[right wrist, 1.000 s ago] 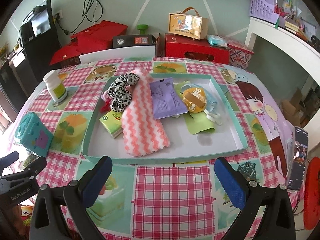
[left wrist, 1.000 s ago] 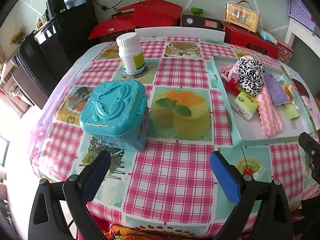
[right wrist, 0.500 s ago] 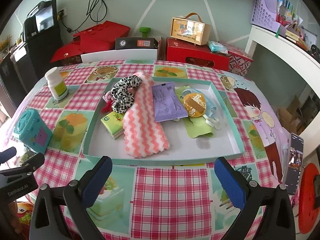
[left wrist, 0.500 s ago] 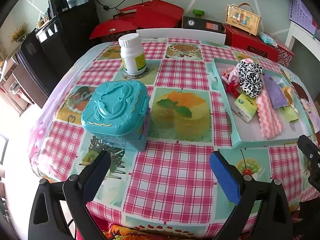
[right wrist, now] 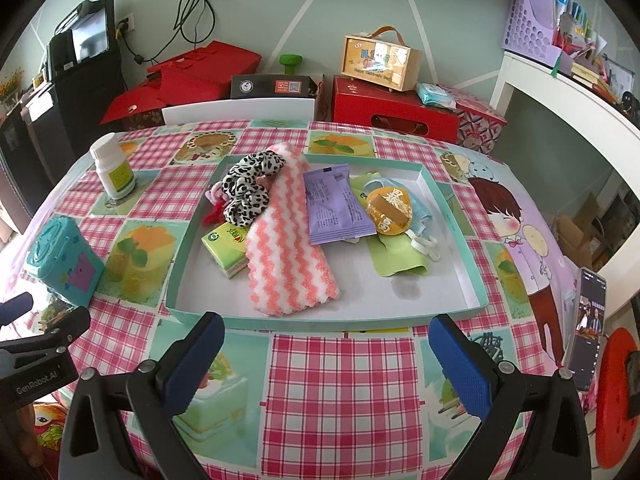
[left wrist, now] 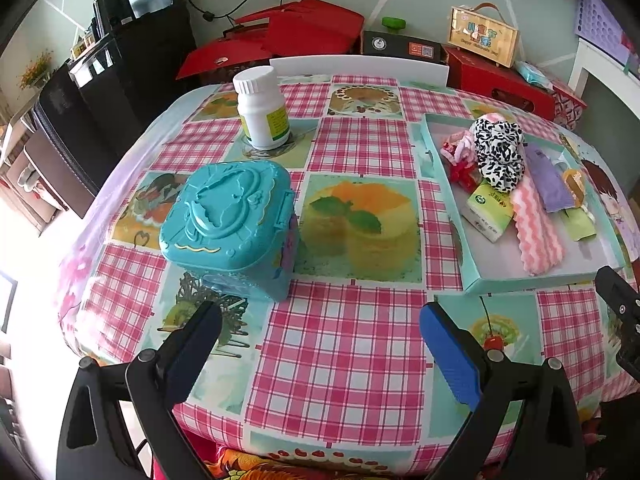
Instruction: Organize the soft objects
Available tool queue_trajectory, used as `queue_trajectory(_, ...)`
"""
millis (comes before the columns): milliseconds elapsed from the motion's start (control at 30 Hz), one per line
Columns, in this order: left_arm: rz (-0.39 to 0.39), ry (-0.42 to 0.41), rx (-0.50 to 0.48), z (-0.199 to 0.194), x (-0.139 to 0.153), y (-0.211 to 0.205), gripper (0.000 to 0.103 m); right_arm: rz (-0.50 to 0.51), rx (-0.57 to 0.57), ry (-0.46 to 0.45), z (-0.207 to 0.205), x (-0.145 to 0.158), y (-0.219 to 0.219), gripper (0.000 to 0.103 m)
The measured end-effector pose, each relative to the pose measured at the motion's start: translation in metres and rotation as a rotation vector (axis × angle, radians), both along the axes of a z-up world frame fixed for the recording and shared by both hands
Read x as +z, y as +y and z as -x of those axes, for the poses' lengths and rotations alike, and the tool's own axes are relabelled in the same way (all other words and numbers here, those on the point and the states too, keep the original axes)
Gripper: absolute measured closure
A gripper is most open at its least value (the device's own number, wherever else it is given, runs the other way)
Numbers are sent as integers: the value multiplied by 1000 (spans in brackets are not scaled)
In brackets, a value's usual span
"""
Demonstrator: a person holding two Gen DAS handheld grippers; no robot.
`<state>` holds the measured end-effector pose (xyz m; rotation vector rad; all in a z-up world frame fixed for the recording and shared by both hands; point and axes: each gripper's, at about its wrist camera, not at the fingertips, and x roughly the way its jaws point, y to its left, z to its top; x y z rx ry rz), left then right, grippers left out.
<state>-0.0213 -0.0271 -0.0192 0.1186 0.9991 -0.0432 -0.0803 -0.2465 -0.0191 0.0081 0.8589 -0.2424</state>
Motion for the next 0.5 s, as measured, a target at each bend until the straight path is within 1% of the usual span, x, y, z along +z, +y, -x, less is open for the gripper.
queue_trajectory(500,-11,14,-3,-2,-3,-2,4,-12,-3,4,-1,-2,-1,0)
